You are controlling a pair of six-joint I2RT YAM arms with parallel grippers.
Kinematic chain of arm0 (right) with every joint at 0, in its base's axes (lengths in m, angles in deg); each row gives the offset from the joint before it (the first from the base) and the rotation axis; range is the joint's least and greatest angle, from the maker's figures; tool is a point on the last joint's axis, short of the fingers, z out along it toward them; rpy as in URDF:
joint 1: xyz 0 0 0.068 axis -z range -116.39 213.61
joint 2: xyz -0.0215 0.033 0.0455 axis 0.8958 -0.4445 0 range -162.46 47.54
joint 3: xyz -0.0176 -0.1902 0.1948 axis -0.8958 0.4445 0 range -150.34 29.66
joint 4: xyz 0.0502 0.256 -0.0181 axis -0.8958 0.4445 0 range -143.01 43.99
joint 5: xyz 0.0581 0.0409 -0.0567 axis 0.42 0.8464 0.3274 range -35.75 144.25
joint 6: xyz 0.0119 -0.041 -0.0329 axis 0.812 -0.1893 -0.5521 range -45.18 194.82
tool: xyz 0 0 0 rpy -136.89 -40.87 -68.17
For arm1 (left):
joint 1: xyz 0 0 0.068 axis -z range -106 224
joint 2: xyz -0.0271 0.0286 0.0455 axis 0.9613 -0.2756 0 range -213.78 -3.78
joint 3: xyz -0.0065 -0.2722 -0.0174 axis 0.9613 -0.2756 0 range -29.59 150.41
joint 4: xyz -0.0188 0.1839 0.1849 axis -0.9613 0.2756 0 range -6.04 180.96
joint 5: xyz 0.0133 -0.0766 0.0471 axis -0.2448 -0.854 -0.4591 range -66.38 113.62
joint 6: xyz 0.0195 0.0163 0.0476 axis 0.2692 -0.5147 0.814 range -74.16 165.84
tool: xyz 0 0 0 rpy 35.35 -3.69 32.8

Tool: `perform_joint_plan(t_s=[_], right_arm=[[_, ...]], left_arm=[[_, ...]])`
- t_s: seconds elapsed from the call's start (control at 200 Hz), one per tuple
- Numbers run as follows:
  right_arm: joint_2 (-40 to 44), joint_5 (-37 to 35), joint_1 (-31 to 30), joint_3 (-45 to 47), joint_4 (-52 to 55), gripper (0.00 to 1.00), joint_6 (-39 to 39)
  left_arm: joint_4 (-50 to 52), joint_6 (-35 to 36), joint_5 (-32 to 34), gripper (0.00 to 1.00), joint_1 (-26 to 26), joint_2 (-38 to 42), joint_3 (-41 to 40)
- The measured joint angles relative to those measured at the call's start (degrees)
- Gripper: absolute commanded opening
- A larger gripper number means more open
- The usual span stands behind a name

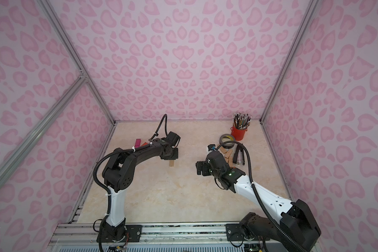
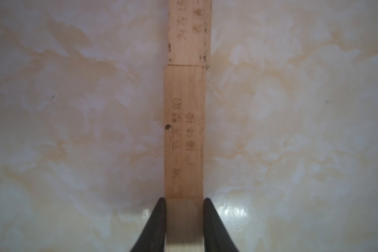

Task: Assemble the letter k with building blocks
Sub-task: Assemble the building block at the center of the board.

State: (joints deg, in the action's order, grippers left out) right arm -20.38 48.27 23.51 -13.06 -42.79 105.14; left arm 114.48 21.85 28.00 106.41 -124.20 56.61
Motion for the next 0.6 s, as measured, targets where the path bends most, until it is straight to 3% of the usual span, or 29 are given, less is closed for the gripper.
perform_joint_plan(t_s=[0.285,0.601], right_arm=[[0.07,0.02,0.11,0.0,-0.11,0.97,0.0],[0.11,0.22,0.11,0.0,-0.13,0.97,0.02]], left_arm=[[0.44,0.09,-0.42,0.35,-0.02,-0.07,0.04],[1.62,0.13,-0.46,0.35,-0.02,-0.24,0.04]])
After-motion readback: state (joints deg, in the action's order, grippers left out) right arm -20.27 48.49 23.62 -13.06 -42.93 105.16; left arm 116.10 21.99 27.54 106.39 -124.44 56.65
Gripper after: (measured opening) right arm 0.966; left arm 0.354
